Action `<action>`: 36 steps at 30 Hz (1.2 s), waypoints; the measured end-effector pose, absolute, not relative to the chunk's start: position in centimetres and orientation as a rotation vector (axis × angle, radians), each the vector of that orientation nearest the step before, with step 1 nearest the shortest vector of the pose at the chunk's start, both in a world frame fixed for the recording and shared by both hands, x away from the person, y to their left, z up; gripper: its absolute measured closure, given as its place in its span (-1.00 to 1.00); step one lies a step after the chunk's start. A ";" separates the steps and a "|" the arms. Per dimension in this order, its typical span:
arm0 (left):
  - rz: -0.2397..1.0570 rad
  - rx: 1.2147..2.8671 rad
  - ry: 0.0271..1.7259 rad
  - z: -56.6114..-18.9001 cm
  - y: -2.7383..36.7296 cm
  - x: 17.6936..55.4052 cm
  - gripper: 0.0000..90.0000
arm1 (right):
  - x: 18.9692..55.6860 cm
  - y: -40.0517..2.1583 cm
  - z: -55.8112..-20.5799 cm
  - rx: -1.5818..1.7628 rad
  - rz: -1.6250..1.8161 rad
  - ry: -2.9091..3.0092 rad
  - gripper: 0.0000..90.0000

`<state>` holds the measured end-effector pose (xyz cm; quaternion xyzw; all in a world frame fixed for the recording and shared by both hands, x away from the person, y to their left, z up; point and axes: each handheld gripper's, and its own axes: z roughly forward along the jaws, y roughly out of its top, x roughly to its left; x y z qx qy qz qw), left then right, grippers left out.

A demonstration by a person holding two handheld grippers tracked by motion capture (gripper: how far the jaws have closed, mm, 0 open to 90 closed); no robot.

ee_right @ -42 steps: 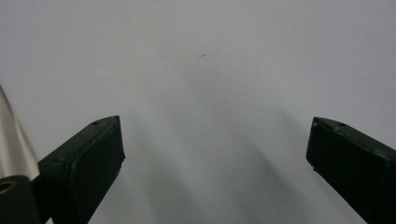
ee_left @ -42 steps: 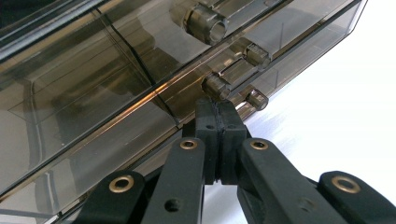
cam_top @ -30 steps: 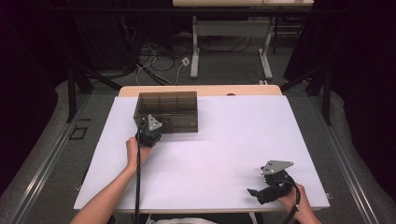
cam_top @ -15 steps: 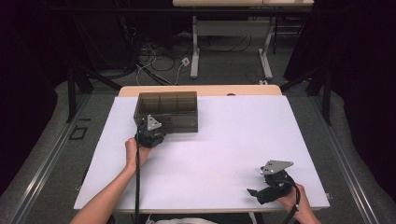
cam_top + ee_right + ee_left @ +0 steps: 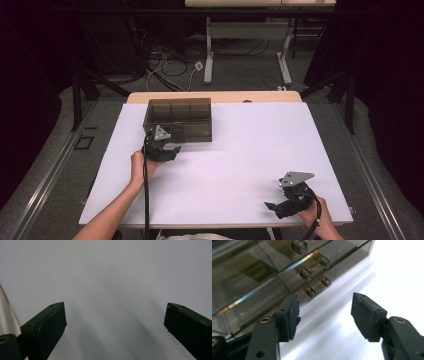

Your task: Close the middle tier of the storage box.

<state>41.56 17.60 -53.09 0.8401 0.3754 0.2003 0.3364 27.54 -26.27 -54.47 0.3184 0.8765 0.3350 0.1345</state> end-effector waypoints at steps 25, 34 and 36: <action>0.407 2.256 0.965 -52.1 18.5 38.5 -0.95 | 27.6 -26.3 -54.5 0.926 0.971 2.539 -0.92; 0.407 2.250 0.941 -51.6 18.8 36.7 -1.00 | 27.6 -26.3 -54.5 0.925 0.970 2.540 -0.92; 0.402 2.256 0.932 -51.5 19.0 36.3 -1.00 | 27.6 -26.3 -54.5 0.925 0.970 2.540 -0.92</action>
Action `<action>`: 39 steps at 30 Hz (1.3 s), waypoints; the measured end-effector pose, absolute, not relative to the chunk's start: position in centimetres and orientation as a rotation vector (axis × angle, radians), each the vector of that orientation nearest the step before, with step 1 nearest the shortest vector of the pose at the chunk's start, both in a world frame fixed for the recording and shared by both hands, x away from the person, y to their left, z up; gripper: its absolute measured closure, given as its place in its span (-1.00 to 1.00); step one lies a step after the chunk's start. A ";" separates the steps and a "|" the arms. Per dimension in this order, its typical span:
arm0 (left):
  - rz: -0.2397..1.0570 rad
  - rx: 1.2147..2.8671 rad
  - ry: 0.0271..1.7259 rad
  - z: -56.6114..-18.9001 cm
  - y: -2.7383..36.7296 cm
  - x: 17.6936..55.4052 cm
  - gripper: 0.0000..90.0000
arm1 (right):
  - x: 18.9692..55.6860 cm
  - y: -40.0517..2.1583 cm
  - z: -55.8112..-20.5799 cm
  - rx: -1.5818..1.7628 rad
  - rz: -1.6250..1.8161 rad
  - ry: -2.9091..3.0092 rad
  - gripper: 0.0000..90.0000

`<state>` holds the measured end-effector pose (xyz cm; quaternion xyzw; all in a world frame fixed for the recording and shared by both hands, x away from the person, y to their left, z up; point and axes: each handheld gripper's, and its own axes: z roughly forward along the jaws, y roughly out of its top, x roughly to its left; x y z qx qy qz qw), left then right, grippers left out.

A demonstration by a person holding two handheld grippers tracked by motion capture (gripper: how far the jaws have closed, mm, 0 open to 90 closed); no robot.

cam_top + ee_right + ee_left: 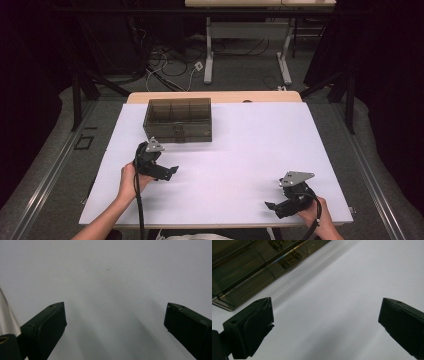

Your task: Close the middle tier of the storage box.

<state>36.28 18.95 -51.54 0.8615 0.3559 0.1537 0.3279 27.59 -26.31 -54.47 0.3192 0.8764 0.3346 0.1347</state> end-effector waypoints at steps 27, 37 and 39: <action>0.390 2.267 0.897 -52.1 20.1 31.4 -1.00 | 27.6 -26.3 -54.5 0.936 0.958 2.535 -0.92; 0.398 2.272 0.876 -52.1 20.4 29.6 -1.00 | 27.6 -26.3 -54.5 0.932 0.957 2.538 -0.92; 0.397 2.275 0.876 -52.1 20.5 29.4 -1.00 | 27.6 -26.3 -54.5 0.937 0.955 2.535 -0.92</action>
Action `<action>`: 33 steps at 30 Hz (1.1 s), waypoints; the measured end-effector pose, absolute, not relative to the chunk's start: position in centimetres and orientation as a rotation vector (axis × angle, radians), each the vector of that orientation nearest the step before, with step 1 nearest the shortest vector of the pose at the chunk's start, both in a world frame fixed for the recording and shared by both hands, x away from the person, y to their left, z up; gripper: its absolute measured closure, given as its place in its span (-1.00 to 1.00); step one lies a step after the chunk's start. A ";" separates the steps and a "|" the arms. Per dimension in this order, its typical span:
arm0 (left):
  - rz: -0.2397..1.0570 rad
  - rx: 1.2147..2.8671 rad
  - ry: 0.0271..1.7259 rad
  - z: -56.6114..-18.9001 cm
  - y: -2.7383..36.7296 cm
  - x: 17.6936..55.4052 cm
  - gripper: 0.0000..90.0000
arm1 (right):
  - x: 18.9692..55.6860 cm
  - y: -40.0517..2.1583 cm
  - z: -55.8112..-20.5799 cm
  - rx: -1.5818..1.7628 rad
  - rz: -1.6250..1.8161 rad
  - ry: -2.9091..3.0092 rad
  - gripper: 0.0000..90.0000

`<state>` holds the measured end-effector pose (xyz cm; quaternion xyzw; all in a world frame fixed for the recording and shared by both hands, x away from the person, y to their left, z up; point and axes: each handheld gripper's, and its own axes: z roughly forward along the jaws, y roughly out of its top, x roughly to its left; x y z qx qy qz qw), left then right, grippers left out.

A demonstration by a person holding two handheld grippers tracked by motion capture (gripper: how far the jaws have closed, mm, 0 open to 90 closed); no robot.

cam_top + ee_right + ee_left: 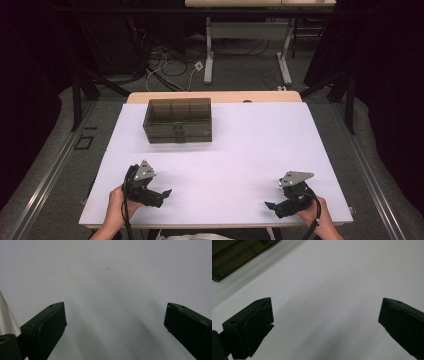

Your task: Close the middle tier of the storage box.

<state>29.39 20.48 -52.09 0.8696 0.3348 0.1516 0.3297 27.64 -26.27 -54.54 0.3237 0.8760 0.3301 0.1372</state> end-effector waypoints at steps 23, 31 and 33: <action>0.379 2.267 0.908 -53.5 21.8 27.3 -1.00 | 27.7 -26.2 -54.6 0.929 0.961 2.535 -0.92; 0.379 2.254 0.925 -54.0 22.3 27.1 -1.00 | 27.7 -26.2 -54.7 0.933 0.959 2.533 -0.92; 0.382 2.254 0.928 -54.1 22.4 27.1 -1.00 | 27.7 -26.2 -54.6 0.931 0.955 2.546 -0.92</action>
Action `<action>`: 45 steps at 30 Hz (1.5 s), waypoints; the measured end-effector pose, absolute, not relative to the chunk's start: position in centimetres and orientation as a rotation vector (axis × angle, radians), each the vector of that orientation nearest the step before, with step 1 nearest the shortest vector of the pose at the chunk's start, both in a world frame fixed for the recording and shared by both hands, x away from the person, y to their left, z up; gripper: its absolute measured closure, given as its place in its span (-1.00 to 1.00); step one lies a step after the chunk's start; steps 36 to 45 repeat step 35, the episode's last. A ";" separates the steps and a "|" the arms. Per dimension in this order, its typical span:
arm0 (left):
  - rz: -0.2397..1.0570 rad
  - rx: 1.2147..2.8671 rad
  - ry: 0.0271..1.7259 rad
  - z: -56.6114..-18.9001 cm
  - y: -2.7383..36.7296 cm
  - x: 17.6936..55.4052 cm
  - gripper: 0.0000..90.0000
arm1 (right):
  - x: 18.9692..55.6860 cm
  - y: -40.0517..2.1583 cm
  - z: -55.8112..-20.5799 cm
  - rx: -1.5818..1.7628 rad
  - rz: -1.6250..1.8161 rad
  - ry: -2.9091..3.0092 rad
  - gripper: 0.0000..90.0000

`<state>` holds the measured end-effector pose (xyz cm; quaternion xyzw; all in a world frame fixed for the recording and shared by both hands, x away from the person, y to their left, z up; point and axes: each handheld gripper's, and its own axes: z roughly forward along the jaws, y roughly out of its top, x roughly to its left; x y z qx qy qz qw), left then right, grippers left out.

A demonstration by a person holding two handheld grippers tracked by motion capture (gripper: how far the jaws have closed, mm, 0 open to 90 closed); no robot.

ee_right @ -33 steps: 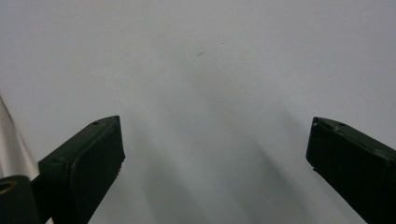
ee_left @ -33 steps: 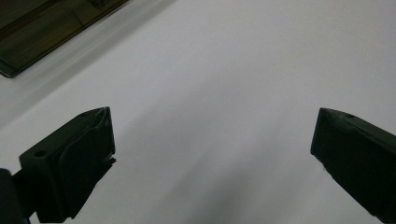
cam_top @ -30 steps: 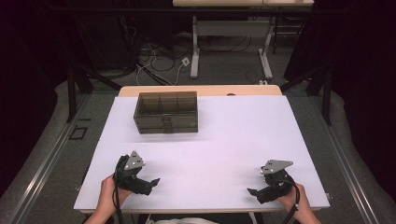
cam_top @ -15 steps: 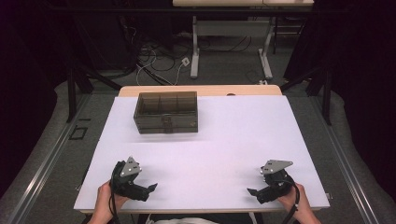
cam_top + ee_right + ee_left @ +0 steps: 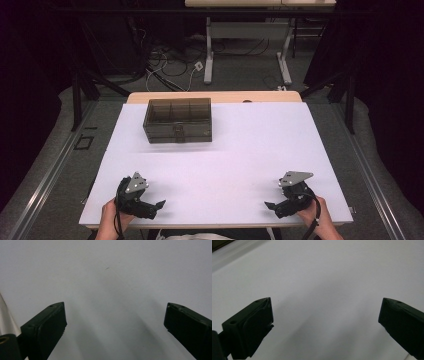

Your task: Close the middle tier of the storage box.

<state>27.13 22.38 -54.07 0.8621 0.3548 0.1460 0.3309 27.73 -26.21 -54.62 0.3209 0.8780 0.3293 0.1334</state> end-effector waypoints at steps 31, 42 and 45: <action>0.411 2.248 0.885 -54.5 22.4 26.9 -1.00 | 27.8 -26.2 -54.8 0.925 0.957 2.555 -0.92; 0.407 2.256 0.885 -54.4 22.4 26.9 -1.00 | 27.8 -26.2 -54.8 0.925 0.961 2.565 -0.92; 0.407 2.256 0.885 -54.4 22.4 26.9 -1.00 | 27.8 -26.2 -54.8 0.925 0.961 2.565 -0.92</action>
